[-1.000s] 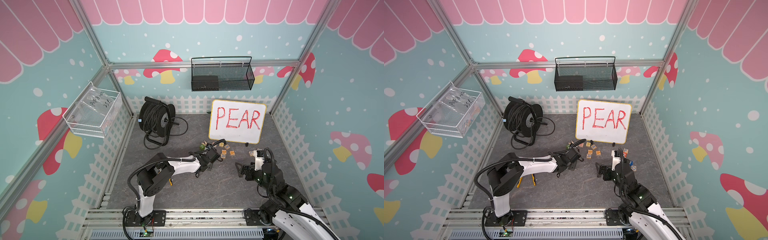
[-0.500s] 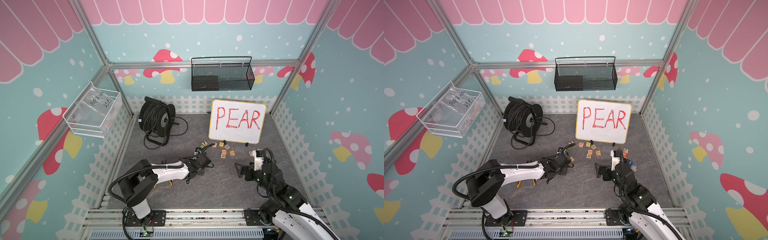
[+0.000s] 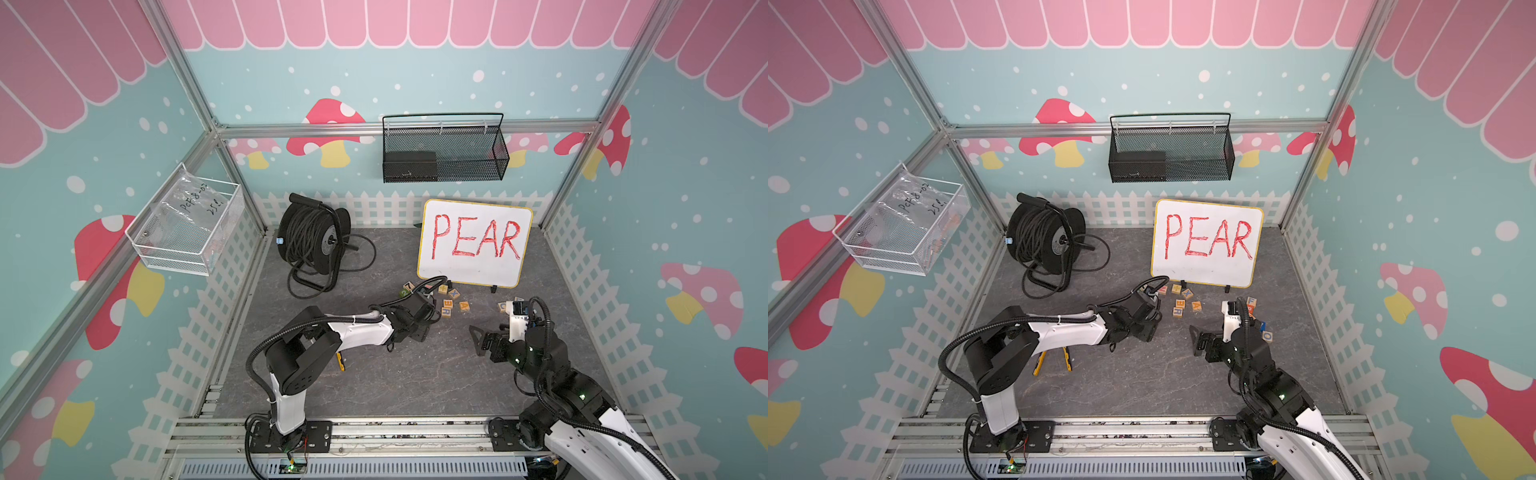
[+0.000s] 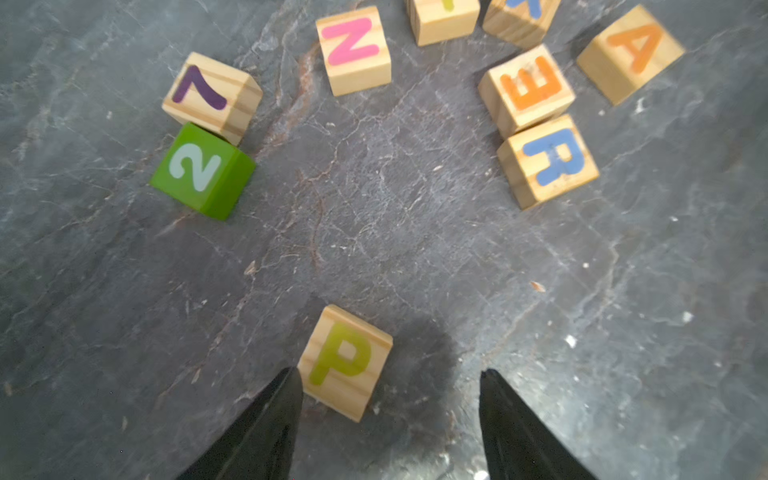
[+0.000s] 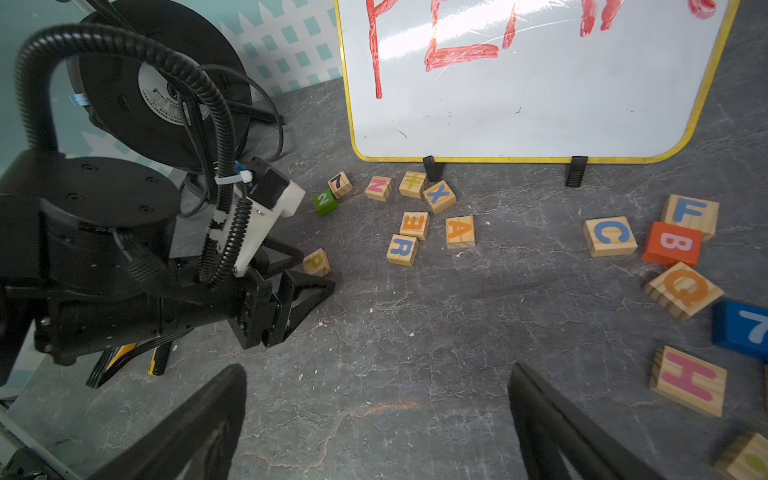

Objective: Spell the uppercase word “pear” with letter blocks
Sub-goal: Pick up the letter block from the center of the board.

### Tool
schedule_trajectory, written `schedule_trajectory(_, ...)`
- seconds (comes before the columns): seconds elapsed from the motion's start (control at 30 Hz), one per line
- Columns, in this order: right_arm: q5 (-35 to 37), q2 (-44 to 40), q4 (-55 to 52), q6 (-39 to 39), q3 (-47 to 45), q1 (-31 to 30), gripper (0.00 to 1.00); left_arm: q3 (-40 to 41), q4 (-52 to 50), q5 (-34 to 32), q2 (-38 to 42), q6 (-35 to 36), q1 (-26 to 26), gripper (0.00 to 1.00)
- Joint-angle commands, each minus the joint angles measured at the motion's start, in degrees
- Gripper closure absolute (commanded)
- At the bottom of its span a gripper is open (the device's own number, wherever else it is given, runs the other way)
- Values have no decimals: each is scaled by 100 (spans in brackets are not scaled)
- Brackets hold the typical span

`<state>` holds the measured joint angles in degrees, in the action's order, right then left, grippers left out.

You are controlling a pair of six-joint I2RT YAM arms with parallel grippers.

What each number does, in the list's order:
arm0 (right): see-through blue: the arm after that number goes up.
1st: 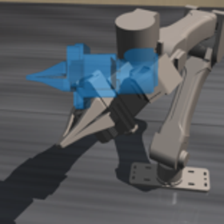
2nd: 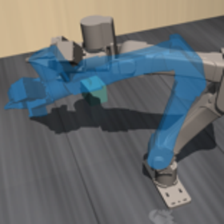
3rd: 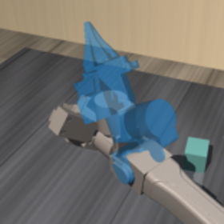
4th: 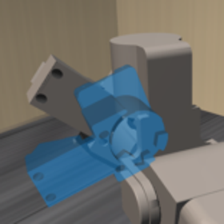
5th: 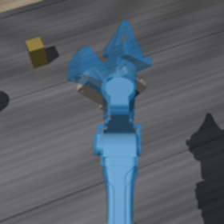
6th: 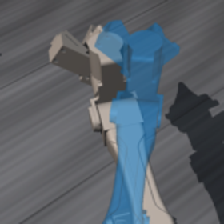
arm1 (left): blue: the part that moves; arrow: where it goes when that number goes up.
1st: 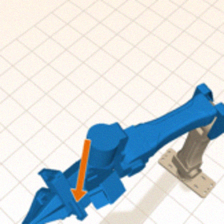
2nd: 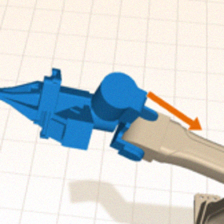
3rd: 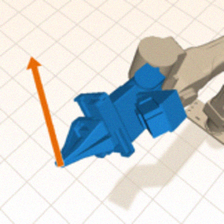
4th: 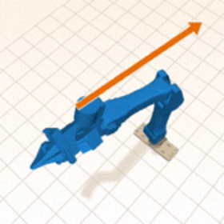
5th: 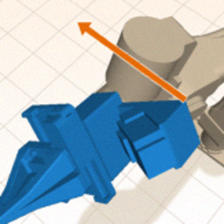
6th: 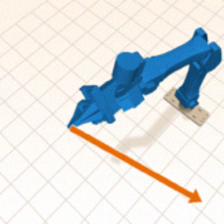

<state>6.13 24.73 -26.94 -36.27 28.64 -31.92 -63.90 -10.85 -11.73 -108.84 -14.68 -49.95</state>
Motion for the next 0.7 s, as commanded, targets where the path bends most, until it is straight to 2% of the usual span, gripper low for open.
schedule_trajectory(0.0, 19, -47, 40, 24, -77, -16, 0, -174, 153, 157, -132, 420, 114, 29)
schedule_trajectory(0.33, 116, 19, 11, -18, -61, -15, 1, -359, 129, 523, -406, 511, 214, 29)
schedule_trajectory(0.43, 131, 23, 0, -27, -61, -16, 0, -348, 82, 548, -384, 387, 214, 34)
schedule_trajectory(0.57, 125, 33, 4, -17, -60, -11, 0, -302, -67, 411, -299, 182, 206, 38)
schedule_trajectory(0.67, 116, 32, 7, -14, -68, -16, 1, -248, -211, 82, -210, 72, 180, 38)
